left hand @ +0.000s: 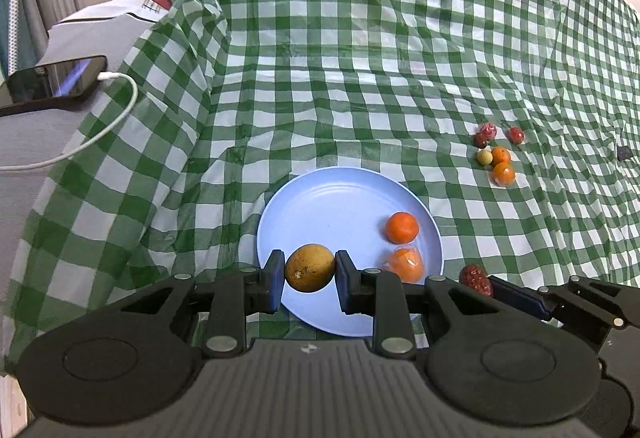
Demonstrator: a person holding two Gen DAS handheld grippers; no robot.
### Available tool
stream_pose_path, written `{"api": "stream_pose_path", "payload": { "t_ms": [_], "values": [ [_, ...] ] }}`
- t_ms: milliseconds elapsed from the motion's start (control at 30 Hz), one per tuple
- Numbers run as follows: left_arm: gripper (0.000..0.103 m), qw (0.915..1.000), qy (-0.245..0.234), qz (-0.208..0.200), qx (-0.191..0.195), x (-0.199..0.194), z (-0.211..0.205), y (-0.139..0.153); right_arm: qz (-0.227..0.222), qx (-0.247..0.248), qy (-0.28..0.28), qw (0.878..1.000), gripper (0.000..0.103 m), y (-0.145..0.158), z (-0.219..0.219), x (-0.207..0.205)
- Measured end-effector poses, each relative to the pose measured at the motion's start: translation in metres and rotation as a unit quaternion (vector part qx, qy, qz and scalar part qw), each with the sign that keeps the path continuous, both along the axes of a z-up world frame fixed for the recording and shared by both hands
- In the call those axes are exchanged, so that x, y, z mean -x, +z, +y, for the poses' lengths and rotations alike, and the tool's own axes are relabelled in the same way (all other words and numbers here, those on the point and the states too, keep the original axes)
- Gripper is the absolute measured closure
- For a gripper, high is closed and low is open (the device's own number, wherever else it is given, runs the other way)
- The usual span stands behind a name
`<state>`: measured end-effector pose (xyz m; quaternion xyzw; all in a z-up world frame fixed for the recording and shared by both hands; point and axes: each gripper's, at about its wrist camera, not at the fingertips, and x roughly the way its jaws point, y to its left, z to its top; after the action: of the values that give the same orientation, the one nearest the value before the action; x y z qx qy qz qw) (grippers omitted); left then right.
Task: Organize fruits
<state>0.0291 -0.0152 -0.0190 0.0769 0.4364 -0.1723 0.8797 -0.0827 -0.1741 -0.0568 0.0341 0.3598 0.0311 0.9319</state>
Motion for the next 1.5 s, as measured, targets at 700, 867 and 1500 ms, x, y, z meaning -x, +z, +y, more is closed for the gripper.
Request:
{"api": "stream_pose_path", "payload": {
  "t_ms": [700,867,1500],
  "values": [
    [0.074,0.9991,-0.011,0.029,-0.027,-0.067,-0.025,-0.053,0.041,0.008,0.010,0.999,0.080,-0.044,0.006,-0.066],
    [0.045,0.9990,-0.031,0.021,-0.025,-0.078,-0.030,-0.060,0.046,0.008,0.014,0.999,0.080,-0.050,0.006,-0.078],
    [0.000,0.9998,0.015,0.013,-0.006,0.011,0.019,-0.019,0.060,0.002,0.020,0.998,0.006,-0.014,0.013,0.003]
  ]
}}
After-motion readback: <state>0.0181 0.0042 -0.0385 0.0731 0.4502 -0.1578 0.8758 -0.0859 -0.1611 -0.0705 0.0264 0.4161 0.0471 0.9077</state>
